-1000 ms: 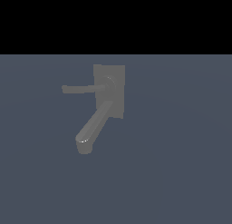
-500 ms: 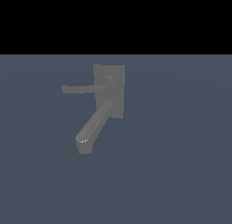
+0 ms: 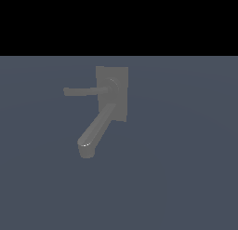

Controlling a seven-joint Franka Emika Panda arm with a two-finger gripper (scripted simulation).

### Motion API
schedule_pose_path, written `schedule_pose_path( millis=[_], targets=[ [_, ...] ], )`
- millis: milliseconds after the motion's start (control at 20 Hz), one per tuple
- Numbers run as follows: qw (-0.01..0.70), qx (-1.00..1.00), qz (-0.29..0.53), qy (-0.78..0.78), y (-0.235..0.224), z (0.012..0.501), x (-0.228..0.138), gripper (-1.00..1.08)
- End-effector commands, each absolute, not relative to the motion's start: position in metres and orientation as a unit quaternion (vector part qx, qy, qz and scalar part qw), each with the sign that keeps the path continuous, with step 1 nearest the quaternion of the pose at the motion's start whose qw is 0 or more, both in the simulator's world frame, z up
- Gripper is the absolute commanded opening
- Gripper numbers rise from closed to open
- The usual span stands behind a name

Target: Turn on the faucet by rotating a designated handle.

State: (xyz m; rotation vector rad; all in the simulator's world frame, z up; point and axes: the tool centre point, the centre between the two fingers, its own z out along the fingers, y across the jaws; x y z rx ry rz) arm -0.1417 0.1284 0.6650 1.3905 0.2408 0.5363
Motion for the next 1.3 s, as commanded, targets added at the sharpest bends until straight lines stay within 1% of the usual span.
schedule_pose_path(
  millis=[0, 300, 600, 950, 1250],
  targets=[
    [0.758, 0.591, 0.24, 0.136, 0.15, 0.657, -0.127, -1.0],
    [0.813, 0.497, 0.219, 0.21, 0.198, 0.62, -0.089, -1.0],
    [0.846, 0.405, 0.185, 0.294, 0.237, 0.56, -0.048, -1.0],
    [0.853, 0.305, 0.132, 0.402, 0.262, 0.463, -0.002, -1.0],
    [0.833, 0.229, 0.078, 0.498, 0.263, 0.363, 0.027, -1.0]
  ],
)
